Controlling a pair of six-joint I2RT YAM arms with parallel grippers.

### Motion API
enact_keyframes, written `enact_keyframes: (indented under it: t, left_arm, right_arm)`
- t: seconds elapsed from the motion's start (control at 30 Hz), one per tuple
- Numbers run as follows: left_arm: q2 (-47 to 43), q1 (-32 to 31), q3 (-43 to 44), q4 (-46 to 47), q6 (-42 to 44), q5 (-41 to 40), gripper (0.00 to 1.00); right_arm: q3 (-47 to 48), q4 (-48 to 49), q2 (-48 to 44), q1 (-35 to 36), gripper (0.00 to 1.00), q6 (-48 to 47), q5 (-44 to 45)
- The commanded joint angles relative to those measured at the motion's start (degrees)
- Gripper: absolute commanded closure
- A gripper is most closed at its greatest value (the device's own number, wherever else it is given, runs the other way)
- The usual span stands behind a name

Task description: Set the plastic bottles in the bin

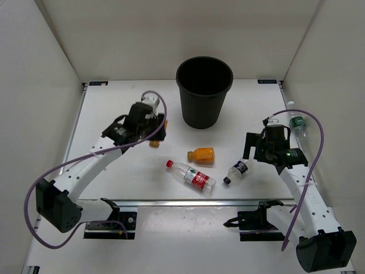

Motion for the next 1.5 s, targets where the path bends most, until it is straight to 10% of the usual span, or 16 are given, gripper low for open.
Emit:
enact_keyframes:
  t: [0.0, 0.23, 0.47, 0.67, 0.83, 1.1, 1.47]
  left_arm:
    - [0.1, -1.8, 14.2, 7.6, 1.2, -0.9, 0.54]
    - [22.4, -5.3, 45.3, 19.6, 5.4, 0.1, 0.46]
    - [52.0, -3.0, 83.9, 12.0, 2.5, 2.2, 0.43]
    - [49.4, -3.1, 73.9, 22.2, 1.6, 2.5, 0.01]
    - [50.7, -5.0, 82.9, 18.4, 3.6, 1.8, 0.01]
    - [33.7, -6.0, 66.1, 11.5, 7.0, -4.3, 0.02]
    - [-10.7, 5.1, 1.0, 5.0, -9.8, 0.4, 0.02]
  right_arm:
    - [-0.2, -1.9, -1.0, -0.7, 0.01, 2.0, 1.7]
    - [0.3, -5.8, -0.2, -0.3, 0.0, 4.7, 2.3]
    - [2.1, -9.6, 0.5, 2.8, 0.01, 11.0, 0.6]
    - [0.3, -10.5, -1.2, 2.7, 0.01, 21.3, 0.1]
    - [-0.5, -8.8, -1.0, 2.4, 0.01, 25.3, -0.5]
    - [-3.9, -6.4, 4.5, 6.7, 0.01, 31.3, 1.8]
    - [-12.7, 13.2, 11.1, 5.3, 0.1, 31.4, -1.5]
